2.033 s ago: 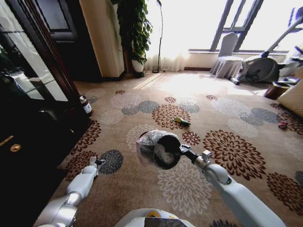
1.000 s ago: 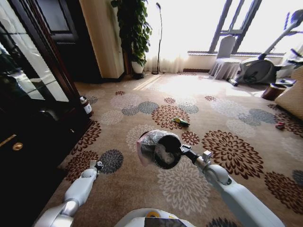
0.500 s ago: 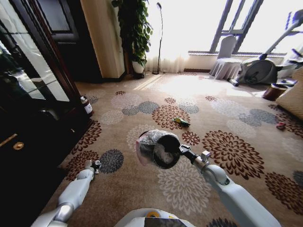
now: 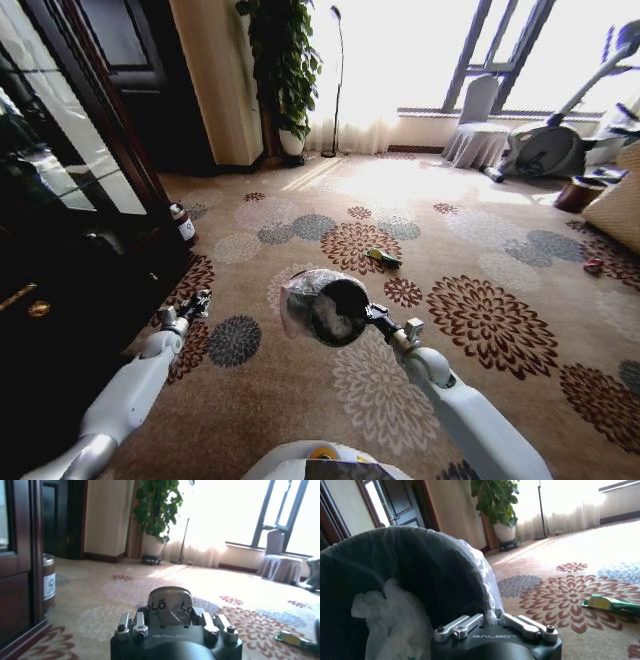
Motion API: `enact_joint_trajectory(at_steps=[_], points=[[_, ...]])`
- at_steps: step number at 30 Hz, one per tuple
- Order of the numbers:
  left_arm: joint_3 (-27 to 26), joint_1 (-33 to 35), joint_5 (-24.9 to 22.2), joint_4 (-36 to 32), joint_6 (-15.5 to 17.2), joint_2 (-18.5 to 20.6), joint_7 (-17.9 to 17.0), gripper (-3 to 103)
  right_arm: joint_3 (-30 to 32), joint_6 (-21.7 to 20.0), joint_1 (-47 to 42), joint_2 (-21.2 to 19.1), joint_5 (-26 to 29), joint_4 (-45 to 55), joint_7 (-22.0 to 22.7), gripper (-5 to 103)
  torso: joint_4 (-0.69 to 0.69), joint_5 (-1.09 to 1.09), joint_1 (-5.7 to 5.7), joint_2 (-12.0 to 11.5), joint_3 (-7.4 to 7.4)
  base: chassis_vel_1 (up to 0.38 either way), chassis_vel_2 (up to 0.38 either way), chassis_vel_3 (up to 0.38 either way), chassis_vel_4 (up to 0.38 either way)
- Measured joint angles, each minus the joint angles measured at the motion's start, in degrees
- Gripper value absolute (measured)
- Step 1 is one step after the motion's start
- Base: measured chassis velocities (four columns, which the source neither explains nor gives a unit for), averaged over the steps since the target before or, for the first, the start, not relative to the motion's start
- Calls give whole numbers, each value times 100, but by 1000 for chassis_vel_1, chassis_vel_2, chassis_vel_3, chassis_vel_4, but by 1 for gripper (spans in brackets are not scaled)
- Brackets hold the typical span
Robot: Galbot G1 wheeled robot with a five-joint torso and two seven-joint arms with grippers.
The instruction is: Pick up the trash from the ground and place it into the trash bin.
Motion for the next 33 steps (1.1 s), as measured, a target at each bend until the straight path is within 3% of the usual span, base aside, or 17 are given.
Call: enact_joint_trajectory(at_steps=[1, 3, 7, 8, 11, 22, 33], points=[[13, -8, -135, -207, -82, 76, 221, 50, -101, -158, 206, 121, 100, -70, 349, 0, 1, 1, 0, 0, 0, 0, 0, 0, 0], [20, -14, -188, -292, -117, 97, 312, 50, -136, -216, 292, 168, 164, -105, 486, 0, 1, 0, 0, 0, 0, 0, 0, 0, 0], [56, -25, -487, -835, -303, 205, 798, 50, -226, -686, 1084, 569, 1262, -365, 1840, 0, -1, -3, 0, 0, 1, 0, 0, 0, 0], [56, -25, -487, -835, -303, 205, 798, 50, -226, -686, 1084, 569, 1262, -365, 1840, 0, -1, -3, 0, 0, 1, 0, 0, 0, 0], [117, -87, -613, -1025, -435, 290, 1018, 50, -179, -902, 1554, 866, 1971, -613, 2500, 0, 2, -1, 0, 0, 1, 0, 0, 0, 0], [315, -581, -1173, -1018, -645, 451, 1364, 50, -352, -1031, 1929, 1176, 2259, -937, 2755, 0, -2, -1, 0, 0, 1, 0, 0, 0, 0], [560, -1044, -1664, -1088, -411, 462, 1915, 50, -1459, -1183, 2807, 1578, 1963, -1728, 2805, 0, 1, -1, 0, 0, 1, 0, 0, 0, 0]])
